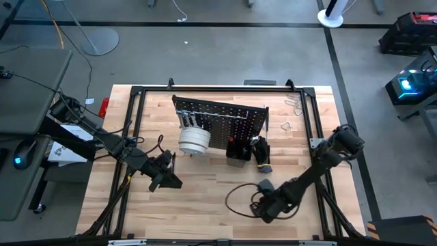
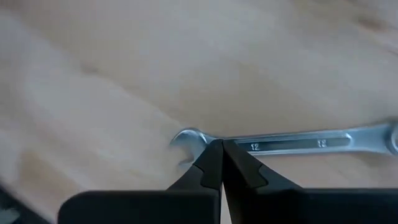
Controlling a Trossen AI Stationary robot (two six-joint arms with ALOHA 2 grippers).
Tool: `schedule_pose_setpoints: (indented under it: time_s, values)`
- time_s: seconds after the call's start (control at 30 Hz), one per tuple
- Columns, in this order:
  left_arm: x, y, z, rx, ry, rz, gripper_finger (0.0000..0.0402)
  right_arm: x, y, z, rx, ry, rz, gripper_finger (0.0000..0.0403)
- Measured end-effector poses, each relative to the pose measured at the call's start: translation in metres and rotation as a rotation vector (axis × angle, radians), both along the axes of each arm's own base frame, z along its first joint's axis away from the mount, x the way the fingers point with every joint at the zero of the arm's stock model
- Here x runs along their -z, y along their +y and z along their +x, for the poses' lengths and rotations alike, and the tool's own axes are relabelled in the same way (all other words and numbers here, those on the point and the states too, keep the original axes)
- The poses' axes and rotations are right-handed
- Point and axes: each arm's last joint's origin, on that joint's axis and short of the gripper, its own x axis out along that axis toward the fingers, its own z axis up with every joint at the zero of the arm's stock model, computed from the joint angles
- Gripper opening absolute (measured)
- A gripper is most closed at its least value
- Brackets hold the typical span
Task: Hang tools onto peg board
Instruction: Hang the 12 mm tool onto the pegboard aligned with the others
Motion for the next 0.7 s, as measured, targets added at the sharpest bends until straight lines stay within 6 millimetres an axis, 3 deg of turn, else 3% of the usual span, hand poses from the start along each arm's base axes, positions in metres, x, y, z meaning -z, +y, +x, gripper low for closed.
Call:
schedule_pose_setpoints:
  time_s: [0.17, 0.33, 0.57, 0.7]
  values:
    - [0.000, 0.000, 0.000, 0.000, 0.000, 0.000, 0.0106, -0.002, -0.001, 0.014, -0.221, -0.030, 0.116, 0.0000]
    - [0.000, 0.000, 0.000, 0.000, 0.000, 0.001, 0.0106, -0.003, 0.001, 0.005, -0.390, 0.078, 0.211, 0.0000]
    - [0.002, 0.000, -0.001, -0.001, 0.017, 0.013, 0.0106, -0.039, -0.006, -0.001, -0.472, -0.043, 0.186, 0.0000]
    - [0.002, 0.001, 0.000, -0.007, 0.006, 0.038, 0.0106, -0.043, -0.021, -0.022, -0.348, 0.165, 0.116, 0.0000]
